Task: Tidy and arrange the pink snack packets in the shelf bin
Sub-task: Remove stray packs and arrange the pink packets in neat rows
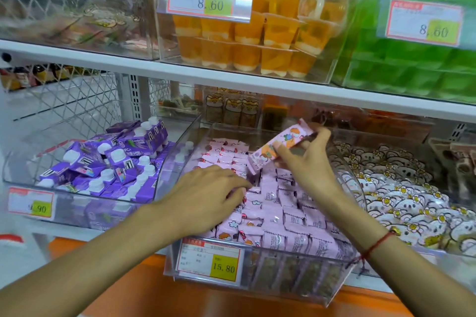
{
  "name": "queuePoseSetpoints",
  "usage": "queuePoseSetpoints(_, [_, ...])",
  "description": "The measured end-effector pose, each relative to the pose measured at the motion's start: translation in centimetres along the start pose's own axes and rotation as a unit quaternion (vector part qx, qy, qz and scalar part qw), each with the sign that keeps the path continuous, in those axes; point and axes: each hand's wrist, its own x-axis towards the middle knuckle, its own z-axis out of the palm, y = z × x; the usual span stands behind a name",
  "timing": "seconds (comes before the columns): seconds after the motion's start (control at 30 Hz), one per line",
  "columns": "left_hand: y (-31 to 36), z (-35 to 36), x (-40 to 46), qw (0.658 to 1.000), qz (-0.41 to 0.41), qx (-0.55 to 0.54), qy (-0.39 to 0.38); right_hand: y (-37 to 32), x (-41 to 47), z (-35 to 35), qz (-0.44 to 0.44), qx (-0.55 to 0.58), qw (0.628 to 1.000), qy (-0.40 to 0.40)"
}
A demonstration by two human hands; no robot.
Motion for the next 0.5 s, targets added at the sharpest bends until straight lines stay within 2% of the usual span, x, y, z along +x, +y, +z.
queuePoseSetpoints(0.13, [-0.2, 0.2, 0.1, 1.0, -0.009, 0.008, -0.002, 0.8, -0.5, 1.4, -0.052, -0.07, 0.994, -0.061])
queuePoseSetpoints(0.3, [-0.4, 0.1, 0.1, 1.0, -0.013, -0.002, -0.01, -0.1, 0.2, -0.3, -0.139, -0.185, 0.964, -0.129])
queuePoseSetpoints(0.5, [-0.3, 0.0, 0.3, 1.0, -0.016, -0.008, -0.026, -1.2, 0.3, -0.2, -0.193, -0.293, 0.929, -0.114])
